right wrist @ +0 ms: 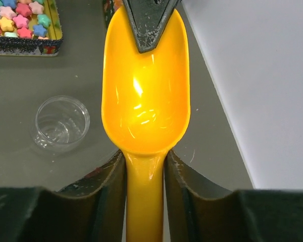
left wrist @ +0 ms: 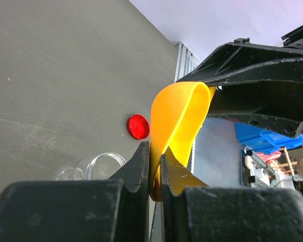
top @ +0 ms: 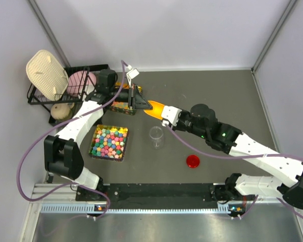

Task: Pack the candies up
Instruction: Adjust the spatula, then pick up the storage box at the center of the board.

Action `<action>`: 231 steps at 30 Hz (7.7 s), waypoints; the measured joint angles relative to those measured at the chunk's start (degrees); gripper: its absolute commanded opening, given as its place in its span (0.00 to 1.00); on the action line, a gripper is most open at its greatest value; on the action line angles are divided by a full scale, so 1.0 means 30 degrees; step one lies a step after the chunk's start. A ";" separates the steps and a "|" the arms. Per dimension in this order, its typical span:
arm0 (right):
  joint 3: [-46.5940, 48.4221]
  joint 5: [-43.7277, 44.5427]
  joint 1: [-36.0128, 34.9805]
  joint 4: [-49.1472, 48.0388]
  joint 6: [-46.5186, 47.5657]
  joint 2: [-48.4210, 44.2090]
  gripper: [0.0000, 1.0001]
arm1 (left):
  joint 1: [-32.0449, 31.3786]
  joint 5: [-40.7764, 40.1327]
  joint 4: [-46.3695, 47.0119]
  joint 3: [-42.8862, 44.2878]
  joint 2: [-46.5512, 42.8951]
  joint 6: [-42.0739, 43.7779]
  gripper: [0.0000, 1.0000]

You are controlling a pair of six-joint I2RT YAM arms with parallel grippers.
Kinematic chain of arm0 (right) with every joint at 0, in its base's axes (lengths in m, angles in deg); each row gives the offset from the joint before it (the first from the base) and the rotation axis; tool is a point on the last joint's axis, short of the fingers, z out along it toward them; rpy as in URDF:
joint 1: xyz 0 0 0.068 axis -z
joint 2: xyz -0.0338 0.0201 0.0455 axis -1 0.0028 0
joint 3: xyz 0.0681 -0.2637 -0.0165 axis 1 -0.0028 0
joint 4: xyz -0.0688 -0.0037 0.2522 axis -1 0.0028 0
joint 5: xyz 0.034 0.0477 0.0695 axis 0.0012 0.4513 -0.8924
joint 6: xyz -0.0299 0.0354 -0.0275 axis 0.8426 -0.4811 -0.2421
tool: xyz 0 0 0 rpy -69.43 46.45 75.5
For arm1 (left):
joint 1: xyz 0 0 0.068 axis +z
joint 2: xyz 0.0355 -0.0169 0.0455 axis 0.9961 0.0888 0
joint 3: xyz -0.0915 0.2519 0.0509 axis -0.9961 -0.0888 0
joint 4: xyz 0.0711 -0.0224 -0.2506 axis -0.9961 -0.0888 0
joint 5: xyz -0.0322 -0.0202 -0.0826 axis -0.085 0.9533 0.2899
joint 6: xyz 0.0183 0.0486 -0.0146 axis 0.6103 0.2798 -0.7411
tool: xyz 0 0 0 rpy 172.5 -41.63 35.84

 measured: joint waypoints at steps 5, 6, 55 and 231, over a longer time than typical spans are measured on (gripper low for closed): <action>0.0044 0.0117 0.0007 0.0131 -0.0036 -0.0007 0.00 | 0.0007 0.0015 0.0000 -0.0124 0.0000 -0.0087 0.00; 0.0044 0.0117 0.0007 0.0138 -0.0022 -0.0007 0.00 | 0.0007 0.0015 -0.0015 -0.0138 0.0000 -0.0102 0.00; -0.1858 0.1632 0.4248 0.0947 -0.1355 -0.3541 0.00 | 0.1384 -2.2272 -0.5617 0.8488 0.7453 0.6135 0.99; 1.7092 0.4146 0.3410 1.1293 0.3723 1.0819 0.00 | 0.2951 -1.5803 -0.2441 1.0302 1.4120 0.2368 0.00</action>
